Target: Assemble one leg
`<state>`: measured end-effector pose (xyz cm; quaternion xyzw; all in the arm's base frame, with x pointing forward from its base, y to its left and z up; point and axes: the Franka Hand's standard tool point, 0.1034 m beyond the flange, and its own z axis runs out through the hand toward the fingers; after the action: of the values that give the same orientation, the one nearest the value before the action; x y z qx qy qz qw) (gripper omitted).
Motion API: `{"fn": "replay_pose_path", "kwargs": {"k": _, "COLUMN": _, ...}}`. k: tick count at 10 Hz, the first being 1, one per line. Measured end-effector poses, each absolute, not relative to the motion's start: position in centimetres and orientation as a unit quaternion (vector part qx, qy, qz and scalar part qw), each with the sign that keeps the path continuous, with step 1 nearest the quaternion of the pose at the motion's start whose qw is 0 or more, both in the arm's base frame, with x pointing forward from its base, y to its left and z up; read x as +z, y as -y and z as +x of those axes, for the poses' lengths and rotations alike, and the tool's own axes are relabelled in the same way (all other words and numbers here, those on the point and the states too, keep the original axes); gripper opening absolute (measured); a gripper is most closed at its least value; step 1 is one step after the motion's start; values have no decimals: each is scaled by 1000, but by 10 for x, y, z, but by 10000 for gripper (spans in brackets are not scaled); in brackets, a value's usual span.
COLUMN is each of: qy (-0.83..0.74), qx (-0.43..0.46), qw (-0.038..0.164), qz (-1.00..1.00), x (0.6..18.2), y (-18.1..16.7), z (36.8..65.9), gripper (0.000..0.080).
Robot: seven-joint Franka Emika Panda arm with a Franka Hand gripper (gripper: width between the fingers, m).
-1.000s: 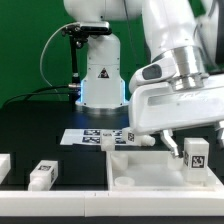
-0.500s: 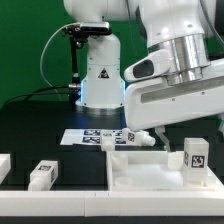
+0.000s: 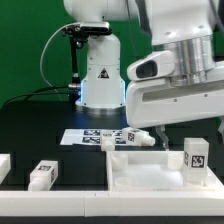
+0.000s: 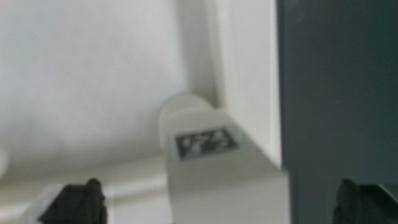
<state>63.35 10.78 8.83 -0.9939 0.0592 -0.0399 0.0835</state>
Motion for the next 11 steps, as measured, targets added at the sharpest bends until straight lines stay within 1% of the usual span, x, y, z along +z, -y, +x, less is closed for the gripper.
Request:
{"fn": "replay_pose_path", "kwargs": {"k": 1, "qy": -59, "qx": -58, "qw": 80, "qz": -993, "x": 86, "y": -107, "z": 637, "gripper": 649}}
{"fn": "replay_pose_path", "kwargs": {"k": 2, "qy": -56, "qx": -66, "qw": 77, "qz": -993, "x": 81, "y": -107, "z": 634, "gripper": 649}}
{"fn": "replay_pose_path", "kwargs": {"k": 7, "qy": -74, "qx": -49, "qw": 80, "qz": -993, "x": 77, "y": -111, "z": 633, "gripper": 649}}
{"fn": "replay_pose_path", "kwargs": {"k": 8, "qy": -75, "qx": -51, "qw": 80, "qz": -993, "x": 77, "y": -111, "z": 633, "gripper": 610}}
{"fn": "replay_pose_path", "kwargs": {"k": 9, "qy": -75, "qx": -51, "qw": 80, "qz": -993, "x": 77, "y": -110, "z": 633, "gripper": 473}}
{"fn": "replay_pose_path", "kwargs": {"k": 10, "qy": -86, "qx": -50, "qw": 81, "qz": -992, "x": 77, "y": -111, "z": 633, "gripper": 473}}
{"fn": "replay_pose_path", "kwargs": {"k": 11, "qy": -127, "qx": -46, "qw": 83, "qz": -987, "x": 76, "y": -111, "z": 633, "gripper": 337}}
